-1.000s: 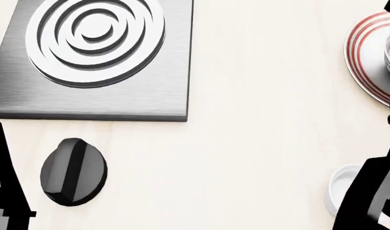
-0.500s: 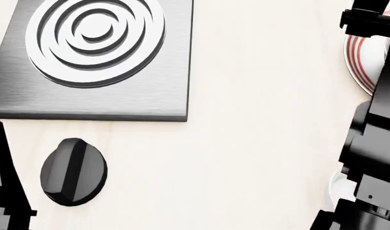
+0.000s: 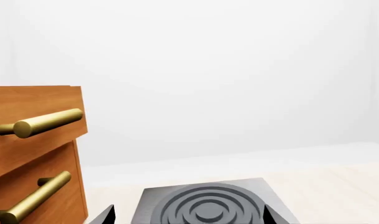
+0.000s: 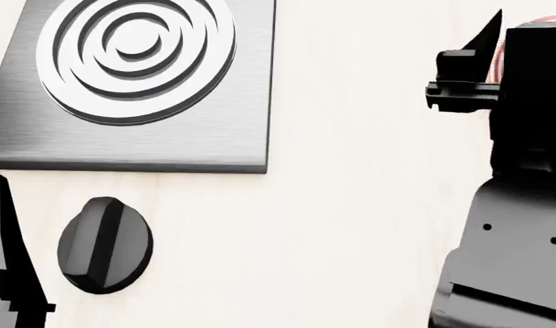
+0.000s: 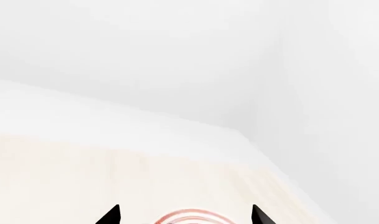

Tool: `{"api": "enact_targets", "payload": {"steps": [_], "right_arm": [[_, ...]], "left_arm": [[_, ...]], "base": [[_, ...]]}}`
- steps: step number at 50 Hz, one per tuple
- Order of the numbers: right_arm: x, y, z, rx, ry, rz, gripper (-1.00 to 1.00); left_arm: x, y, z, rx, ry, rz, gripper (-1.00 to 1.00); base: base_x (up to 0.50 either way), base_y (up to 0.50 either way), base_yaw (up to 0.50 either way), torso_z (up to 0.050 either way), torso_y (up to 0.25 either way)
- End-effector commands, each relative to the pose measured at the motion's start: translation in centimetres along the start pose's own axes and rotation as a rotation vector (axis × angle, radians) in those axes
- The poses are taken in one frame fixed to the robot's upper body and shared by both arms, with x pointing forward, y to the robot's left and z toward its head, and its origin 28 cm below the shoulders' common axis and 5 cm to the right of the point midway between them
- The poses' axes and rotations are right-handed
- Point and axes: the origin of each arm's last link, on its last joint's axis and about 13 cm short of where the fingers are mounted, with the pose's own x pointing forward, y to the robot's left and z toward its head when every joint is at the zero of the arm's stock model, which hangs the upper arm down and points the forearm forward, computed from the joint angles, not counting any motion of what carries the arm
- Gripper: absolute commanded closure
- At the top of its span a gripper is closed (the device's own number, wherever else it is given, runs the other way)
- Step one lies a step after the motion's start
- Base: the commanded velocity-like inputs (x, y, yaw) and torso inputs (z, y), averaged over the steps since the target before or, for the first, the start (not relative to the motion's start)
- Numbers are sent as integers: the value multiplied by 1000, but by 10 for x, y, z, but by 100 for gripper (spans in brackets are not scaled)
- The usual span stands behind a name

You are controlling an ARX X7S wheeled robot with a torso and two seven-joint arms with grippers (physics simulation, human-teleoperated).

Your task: Pick the akita bowl next to the ramekin and place it on the plate.

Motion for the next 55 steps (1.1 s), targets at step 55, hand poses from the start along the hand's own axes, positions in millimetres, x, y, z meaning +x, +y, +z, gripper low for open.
{"api": "enact_targets", "payload": {"steps": [55], "right_arm": [[-127,37,-49,-50,-149,106,-100]], "left_arm": [[-4,-6,-7,3,20,-25,-100]], "base": [[0,0,0,0,0]]}}
